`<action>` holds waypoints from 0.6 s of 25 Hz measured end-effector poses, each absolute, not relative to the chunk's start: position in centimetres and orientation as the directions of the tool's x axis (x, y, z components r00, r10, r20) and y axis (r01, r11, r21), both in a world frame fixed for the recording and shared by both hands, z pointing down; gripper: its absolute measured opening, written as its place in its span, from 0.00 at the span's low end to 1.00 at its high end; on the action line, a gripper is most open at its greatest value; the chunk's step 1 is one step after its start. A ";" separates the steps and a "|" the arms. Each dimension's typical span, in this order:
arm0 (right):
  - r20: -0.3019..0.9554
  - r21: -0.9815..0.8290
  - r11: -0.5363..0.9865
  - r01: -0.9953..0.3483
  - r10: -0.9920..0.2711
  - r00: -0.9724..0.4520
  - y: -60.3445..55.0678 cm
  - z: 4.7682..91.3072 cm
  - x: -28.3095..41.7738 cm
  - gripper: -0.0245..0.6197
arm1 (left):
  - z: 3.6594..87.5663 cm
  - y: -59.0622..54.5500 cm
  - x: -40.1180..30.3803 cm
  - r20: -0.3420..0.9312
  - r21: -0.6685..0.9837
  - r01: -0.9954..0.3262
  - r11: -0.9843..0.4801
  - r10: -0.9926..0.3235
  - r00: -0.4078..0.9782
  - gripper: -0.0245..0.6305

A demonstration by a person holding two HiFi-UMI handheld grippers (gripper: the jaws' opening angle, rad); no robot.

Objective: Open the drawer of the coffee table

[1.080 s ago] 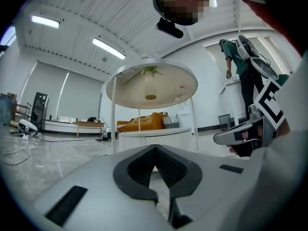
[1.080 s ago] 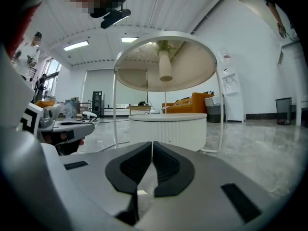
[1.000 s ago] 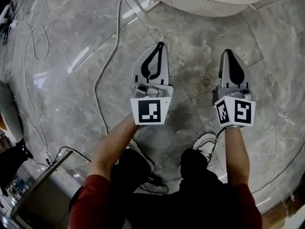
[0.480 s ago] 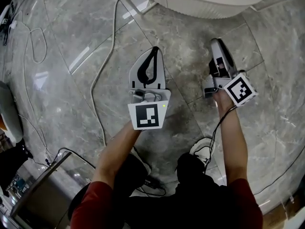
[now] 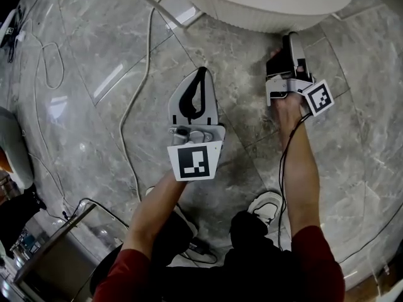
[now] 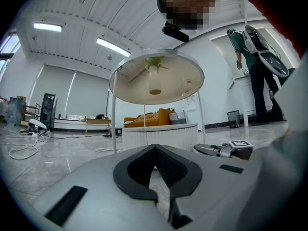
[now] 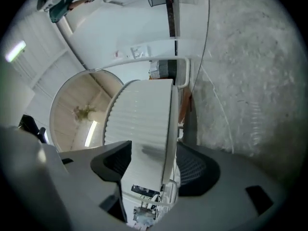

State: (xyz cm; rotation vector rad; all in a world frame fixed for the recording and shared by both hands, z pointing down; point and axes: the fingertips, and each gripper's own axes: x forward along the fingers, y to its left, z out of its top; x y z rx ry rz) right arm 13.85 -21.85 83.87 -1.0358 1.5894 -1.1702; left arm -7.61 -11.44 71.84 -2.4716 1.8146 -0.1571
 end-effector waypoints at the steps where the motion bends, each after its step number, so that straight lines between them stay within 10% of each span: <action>1: -0.183 -0.971 0.215 -0.101 -0.950 -0.254 -22.3 83.9 13.9 0.47 | 71.9 -11.5 -7.5 0.044 -0.118 -0.947 -0.300 -0.954 0.296 0.06; 15: -0.355 -0.935 0.349 0.067 -0.913 -0.201 -23.3 82.8 13.3 0.48 | 73.0 -11.2 -7.6 0.086 -0.119 -0.953 -0.279 -0.959 0.270 0.06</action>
